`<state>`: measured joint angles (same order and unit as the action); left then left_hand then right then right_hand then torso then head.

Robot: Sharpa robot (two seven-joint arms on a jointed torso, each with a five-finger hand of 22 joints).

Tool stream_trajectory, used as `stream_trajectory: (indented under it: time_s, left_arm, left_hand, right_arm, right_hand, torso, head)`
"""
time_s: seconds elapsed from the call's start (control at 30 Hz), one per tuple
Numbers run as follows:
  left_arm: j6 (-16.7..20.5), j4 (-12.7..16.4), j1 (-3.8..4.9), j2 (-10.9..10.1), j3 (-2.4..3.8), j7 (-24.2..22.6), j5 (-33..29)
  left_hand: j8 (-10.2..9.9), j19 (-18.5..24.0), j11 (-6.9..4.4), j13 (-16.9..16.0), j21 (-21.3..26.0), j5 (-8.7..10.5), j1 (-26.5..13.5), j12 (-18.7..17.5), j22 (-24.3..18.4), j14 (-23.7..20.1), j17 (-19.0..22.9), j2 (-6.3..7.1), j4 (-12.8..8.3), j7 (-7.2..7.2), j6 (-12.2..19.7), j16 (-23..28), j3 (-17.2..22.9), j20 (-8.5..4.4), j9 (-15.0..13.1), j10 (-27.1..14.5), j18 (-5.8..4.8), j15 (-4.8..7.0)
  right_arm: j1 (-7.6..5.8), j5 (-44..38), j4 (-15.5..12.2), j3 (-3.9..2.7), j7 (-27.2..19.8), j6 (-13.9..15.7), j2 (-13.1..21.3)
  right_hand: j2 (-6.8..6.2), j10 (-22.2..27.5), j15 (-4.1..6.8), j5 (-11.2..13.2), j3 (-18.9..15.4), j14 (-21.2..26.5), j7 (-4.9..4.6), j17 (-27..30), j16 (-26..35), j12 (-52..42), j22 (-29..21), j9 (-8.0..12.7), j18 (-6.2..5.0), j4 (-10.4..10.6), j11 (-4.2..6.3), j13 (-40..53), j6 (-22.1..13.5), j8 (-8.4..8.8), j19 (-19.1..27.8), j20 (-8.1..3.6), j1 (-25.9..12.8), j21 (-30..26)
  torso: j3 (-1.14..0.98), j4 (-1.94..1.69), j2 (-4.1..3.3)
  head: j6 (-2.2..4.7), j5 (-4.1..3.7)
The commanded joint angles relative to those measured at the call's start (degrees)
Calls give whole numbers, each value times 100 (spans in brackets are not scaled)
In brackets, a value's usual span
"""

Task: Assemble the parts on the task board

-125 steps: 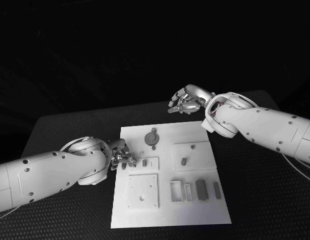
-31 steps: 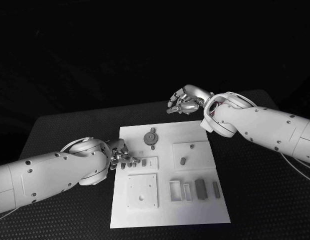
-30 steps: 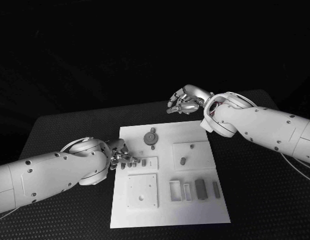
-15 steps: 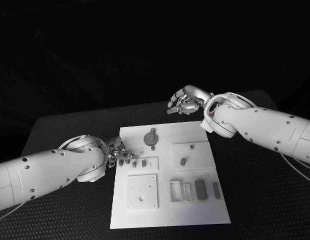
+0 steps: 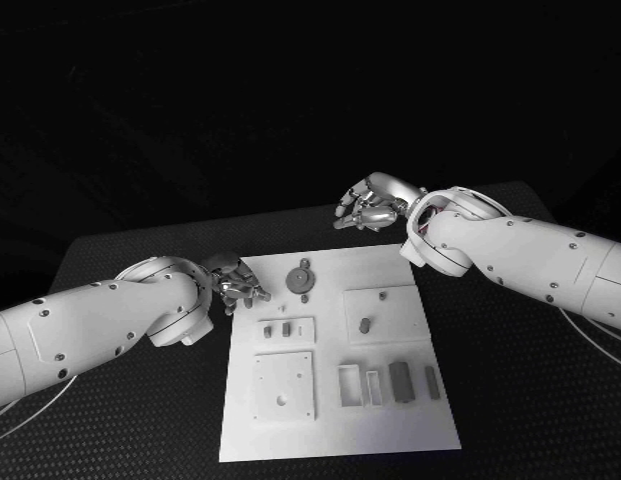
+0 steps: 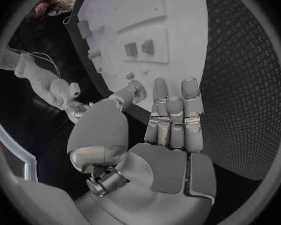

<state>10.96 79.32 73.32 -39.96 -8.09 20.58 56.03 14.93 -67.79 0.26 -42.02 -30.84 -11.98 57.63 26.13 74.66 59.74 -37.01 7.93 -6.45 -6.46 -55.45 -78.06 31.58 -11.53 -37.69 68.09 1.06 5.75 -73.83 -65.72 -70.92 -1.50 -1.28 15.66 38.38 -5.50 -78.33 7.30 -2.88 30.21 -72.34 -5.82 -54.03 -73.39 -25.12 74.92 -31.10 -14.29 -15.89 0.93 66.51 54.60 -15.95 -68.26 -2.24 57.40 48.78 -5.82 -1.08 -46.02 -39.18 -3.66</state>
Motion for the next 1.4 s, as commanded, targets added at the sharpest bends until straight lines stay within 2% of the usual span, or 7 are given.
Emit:
stream_trajectory:
  time_s: [0.03,0.1,0.2,0.37,0.57,0.93,1.4]
  left_arm:
    - [557,10,5,33,1,-1286,46]
    - [622,44,7,50,1,-1516,378]
    - [752,92,6,94,0,-1720,951]
    - [1004,136,3,199,-8,-1881,1811]
    - [991,118,-3,317,-11,-1881,2773]
    - [698,14,-59,566,-14,-1600,3361]
    - [541,-289,-158,763,-16,-1591,3617]
  left_hand:
    - [29,418,176,215,372,-107,248,-300,-190,-390,197,-91,-390,-124,32,417,77,183,-26,-404,140,-166]
    - [17,503,270,460,581,-108,483,-532,-342,-473,312,-133,-684,-166,102,634,171,269,-15,-491,119,-259]
    - [-19,673,401,904,918,-10,611,-951,-577,-627,493,-139,-893,-199,152,1020,254,410,46,-496,93,-406]
    - [-63,561,455,1325,1030,443,734,-1369,-668,-523,512,-7,-962,-167,183,1112,199,453,136,-387,143,-452]
    - [-43,162,402,1622,885,587,960,-1675,-574,-172,397,3,-975,-129,49,948,144,394,209,-81,251,-380]
    - [-173,-41,520,1958,779,573,1093,-2155,-428,35,314,26,-976,-190,113,865,138,467,364,-257,403,-477]
    - [-231,-168,561,2174,631,581,1013,-2249,-225,129,235,162,-949,-162,154,677,6,508,468,-303,521,-515]
  right_arm:
    - [3,3,18,-3,-54,-3,-4]
    - [3,4,29,-3,-52,-4,-1]
    - [2,4,40,-3,-56,-3,-9]
    - [2,5,47,-3,-58,-4,-10]
    - [2,5,50,-3,-60,-4,-20]
    - [2,5,48,-3,-66,-5,-36]
    - [2,5,49,-3,-71,-3,-41]
  right_hand:
    - [13,22,-32,9,9,2,-1,-7,18,33,97,-5,-71,-29,-18,9,-27,16,-21,-36,1,-33]
    - [12,22,-32,9,8,2,-1,-7,19,33,97,-5,-71,-29,-19,9,-28,17,-21,-36,1,-34]
    - [13,22,-33,9,8,3,-2,-7,19,34,97,-5,-71,-29,-19,9,-29,18,-21,-35,1,-34]
    - [13,22,-33,9,7,3,-2,-7,19,34,97,-5,-71,-28,-20,9,-30,18,-20,-35,0,-34]
    - [13,22,-34,9,6,3,-3,-7,20,34,97,-6,-71,-27,-20,9,-31,19,-20,-34,-2,-34]
    - [12,22,-35,9,4,2,-4,-8,19,34,97,-6,-71,-26,-21,10,-33,21,-21,-33,-4,-34]
    - [11,21,-36,9,2,2,-5,-8,19,34,97,-7,-71,-26,-22,11,-36,24,-22,-33,-4,-34]
  torso:
    - [0,-5,-2]
    - [3,-5,-5]
    - [5,-9,-8]
    - [8,-13,-5]
    - [10,-7,-7]
    - [5,1,-4]
    - [2,-3,-2]
  head:
    - [21,-14]
    - [20,-15]
    - [26,-14]
    - [40,-12]
    - [45,-4]
    - [58,-16]
    - [36,-35]
